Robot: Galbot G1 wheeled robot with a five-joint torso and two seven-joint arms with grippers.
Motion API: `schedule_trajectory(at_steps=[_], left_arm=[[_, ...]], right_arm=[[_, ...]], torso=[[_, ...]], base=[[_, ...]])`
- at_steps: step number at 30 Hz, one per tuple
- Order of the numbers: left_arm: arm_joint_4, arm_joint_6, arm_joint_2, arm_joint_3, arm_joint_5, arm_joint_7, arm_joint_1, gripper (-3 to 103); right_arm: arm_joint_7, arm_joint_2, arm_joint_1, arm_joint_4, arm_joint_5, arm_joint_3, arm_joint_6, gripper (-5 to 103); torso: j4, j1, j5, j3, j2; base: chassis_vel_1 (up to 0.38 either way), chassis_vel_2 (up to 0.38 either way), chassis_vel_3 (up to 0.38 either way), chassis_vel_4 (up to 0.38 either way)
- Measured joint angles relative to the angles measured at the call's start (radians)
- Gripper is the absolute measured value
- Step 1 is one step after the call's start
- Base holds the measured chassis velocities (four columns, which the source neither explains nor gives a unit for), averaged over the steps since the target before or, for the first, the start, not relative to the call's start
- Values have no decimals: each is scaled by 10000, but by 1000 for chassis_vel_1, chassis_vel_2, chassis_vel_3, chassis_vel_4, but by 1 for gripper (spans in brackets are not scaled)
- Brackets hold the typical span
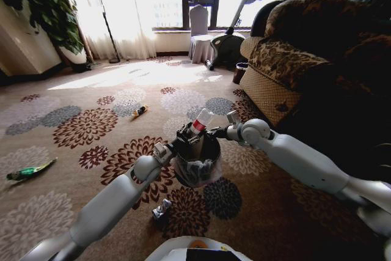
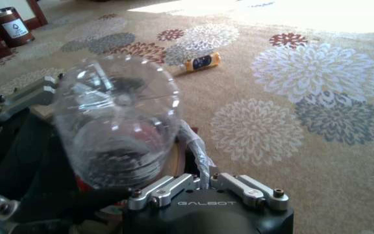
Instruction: Pick up the trash from the ground and place it into the trash bin.
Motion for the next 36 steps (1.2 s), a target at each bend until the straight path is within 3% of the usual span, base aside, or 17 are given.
schedule_trajectory(at_steps=[1,4,7,9,12,13,16,17,19,22,25,32,36], left_arm=[[0,0,0,0,0,0,0,75],[-87,11,12,8,10,-1,66,91],[-383,111,132,-136,1,-23,215,98],[-511,176,174,-221,-2,-78,278,98],[-1135,698,361,-806,-231,-845,641,100],[-1135,698,361,-806,-231,-845,641,100],[-1735,1998,543,-1710,-1101,-2632,1131,100],[-1735,1998,543,-1710,-1101,-2632,1131,100],[-1997,3060,674,-2160,-1662,-3781,1467,100],[-2094,3789,741,-2529,-1961,-4285,2002,100],[-2017,3973,736,-2612,-1943,-4157,2724,100],[-773,3127,438,-2230,-914,-1987,4459,100],[-429,2941,441,-2253,-630,-1681,4994,100]], right_arm=[[0,0,0,0,0,0,0,2],[69,1,0,21,14,2,58,2],[159,7,-37,23,16,42,139,2],[184,2,-67,22,16,84,160,2],[553,-134,-404,115,131,499,249,2],[553,-134,-404,115,131,499,249,2],[955,-531,-1253,300,210,1384,422,2],[955,-531,-1253,300,210,1384,422,2],[964,-770,-1789,276,58,1964,452,2],[850,-966,-2250,103,-208,2475,508,2],[682,-1137,-2611,-17,-374,2883,555,2],[401,-1455,-3465,247,-572,3686,655,2],[384,-1475,-3497,311,-597,3729,676,2]], torso=[[0,0,0,0,0],[2,0,-1,0,0],[2,0,-1,0,0],[3,0,-1,0,0],[4,0,0,0,0],[4,0,0,0,0],[2,0,0,0,0],[2,0,0,0,0],[0,0,-1,-1,0],[2,0,4,-1,0],[0,0,0,0,0],[2,0,0,-1,0],[2,0,-2,-1,0]], base=[[0,0,0,0],[0,0,0,0],[0,0,0,0],[0,0,0,0],[0,0,0,0],[0,0,0,0],[0,0,0,0],[0,0,0,0],[0,0,0,0],[0,0,0,0],[0,0,0,0],[0,0,0,0],[0,0,0,0]])
